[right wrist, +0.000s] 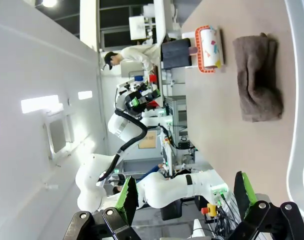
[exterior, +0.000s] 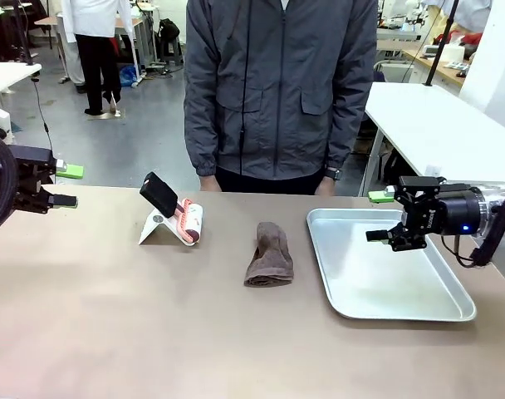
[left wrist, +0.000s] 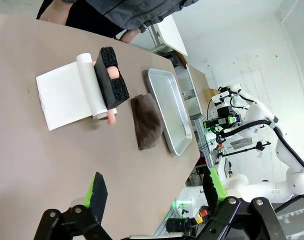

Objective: Clean the surface of the table.
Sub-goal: Return the Lint Roller and towel to their original positions.

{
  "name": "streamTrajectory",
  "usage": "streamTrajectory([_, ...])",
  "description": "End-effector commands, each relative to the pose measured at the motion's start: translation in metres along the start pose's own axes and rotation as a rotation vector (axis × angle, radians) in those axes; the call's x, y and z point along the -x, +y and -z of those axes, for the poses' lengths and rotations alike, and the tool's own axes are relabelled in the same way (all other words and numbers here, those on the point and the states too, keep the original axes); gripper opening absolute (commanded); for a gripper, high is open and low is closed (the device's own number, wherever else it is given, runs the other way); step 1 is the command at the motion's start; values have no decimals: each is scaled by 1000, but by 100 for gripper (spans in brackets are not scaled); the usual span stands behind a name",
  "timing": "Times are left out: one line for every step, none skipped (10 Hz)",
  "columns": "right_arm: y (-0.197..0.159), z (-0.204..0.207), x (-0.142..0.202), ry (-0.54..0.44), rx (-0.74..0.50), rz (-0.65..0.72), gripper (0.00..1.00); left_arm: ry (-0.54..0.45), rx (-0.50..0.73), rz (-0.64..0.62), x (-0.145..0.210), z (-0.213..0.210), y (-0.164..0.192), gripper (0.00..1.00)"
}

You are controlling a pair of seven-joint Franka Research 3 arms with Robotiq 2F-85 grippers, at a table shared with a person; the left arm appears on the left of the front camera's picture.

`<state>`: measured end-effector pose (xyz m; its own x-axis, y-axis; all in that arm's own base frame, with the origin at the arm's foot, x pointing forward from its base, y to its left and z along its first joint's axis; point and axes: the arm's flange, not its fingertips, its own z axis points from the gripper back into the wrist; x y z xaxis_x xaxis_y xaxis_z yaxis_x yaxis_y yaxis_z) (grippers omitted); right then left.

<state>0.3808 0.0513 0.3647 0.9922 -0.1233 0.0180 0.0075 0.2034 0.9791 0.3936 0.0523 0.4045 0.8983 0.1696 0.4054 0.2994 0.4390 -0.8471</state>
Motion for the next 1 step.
streamTrajectory([5, -4, 0, 1, 14, 9, 100, -7, -6, -4, 4, 0, -1, 100])
